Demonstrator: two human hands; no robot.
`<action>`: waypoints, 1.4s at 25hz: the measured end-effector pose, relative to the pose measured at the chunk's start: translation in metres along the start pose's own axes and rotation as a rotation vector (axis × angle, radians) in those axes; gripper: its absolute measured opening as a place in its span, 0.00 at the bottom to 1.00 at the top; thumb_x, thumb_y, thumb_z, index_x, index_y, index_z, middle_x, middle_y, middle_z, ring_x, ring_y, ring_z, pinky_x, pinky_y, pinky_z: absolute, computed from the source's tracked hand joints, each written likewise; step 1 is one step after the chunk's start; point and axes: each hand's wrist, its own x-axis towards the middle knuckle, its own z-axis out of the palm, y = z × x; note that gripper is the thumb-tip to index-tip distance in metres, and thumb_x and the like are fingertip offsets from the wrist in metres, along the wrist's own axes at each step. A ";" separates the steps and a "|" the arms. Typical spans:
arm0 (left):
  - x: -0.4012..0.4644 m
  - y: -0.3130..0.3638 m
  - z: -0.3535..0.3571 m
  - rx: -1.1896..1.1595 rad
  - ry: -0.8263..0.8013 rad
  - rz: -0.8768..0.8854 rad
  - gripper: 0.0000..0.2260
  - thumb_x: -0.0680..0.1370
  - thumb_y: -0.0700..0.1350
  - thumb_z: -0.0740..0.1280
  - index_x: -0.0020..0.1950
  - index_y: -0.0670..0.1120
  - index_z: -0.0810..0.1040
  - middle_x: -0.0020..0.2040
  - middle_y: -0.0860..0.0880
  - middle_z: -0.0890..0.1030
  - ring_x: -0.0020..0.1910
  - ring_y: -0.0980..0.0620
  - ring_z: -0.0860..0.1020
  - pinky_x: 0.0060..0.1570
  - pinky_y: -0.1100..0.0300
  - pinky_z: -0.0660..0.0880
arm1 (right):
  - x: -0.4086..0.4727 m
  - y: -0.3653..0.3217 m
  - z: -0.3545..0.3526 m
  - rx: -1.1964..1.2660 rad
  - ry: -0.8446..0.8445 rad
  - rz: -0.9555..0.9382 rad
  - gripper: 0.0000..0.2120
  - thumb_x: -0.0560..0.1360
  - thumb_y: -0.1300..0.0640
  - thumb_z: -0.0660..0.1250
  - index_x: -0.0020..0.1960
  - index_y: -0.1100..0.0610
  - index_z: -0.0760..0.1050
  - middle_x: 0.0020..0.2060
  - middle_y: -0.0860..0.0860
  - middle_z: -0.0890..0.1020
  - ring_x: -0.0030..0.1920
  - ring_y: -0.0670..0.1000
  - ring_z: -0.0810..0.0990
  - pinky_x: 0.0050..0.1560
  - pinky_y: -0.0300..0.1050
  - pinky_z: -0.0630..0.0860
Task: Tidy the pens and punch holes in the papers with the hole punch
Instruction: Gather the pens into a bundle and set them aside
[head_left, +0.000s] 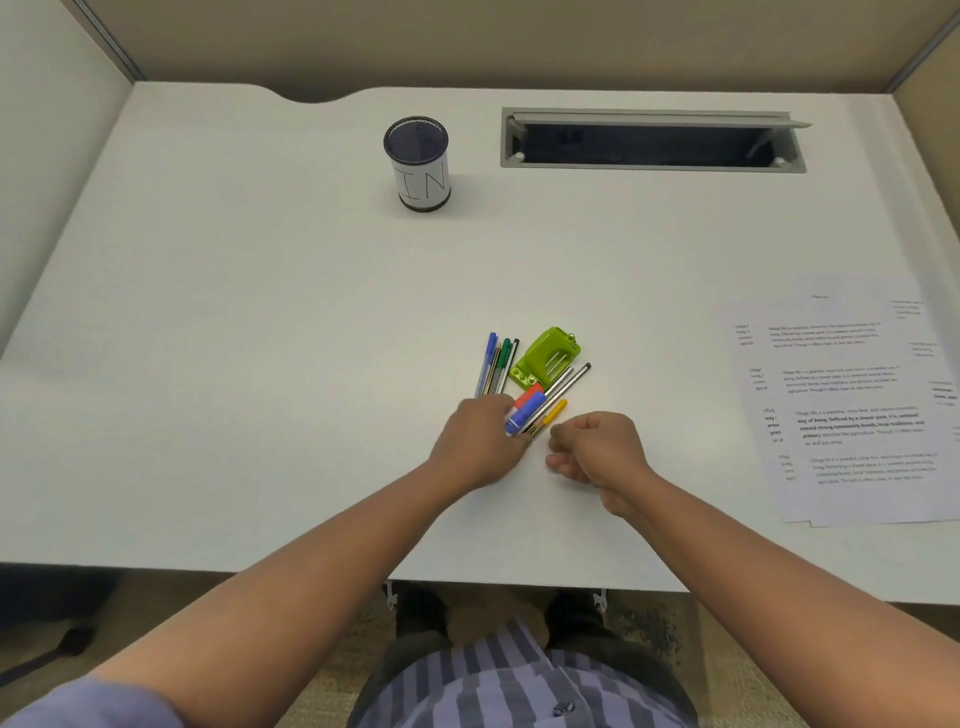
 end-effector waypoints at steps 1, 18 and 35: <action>0.001 0.004 0.005 0.024 0.001 0.012 0.10 0.76 0.52 0.71 0.50 0.46 0.78 0.43 0.49 0.78 0.43 0.47 0.77 0.38 0.58 0.70 | 0.000 -0.001 0.002 0.004 0.004 0.003 0.03 0.73 0.64 0.72 0.43 0.64 0.83 0.40 0.63 0.87 0.35 0.56 0.88 0.32 0.43 0.82; 0.005 0.019 0.023 -0.366 -0.043 -0.212 0.07 0.80 0.43 0.66 0.51 0.38 0.78 0.41 0.42 0.77 0.37 0.47 0.74 0.35 0.57 0.72 | -0.005 0.006 0.011 0.359 -0.124 0.147 0.05 0.76 0.64 0.72 0.51 0.63 0.79 0.45 0.60 0.83 0.44 0.54 0.81 0.43 0.47 0.84; -0.005 0.018 0.013 -0.579 -0.205 -0.205 0.08 0.77 0.42 0.67 0.40 0.43 0.72 0.30 0.47 0.68 0.26 0.52 0.67 0.23 0.63 0.67 | -0.015 0.007 0.010 0.322 -0.142 0.002 0.09 0.84 0.64 0.60 0.56 0.60 0.79 0.43 0.58 0.82 0.39 0.54 0.78 0.43 0.53 0.78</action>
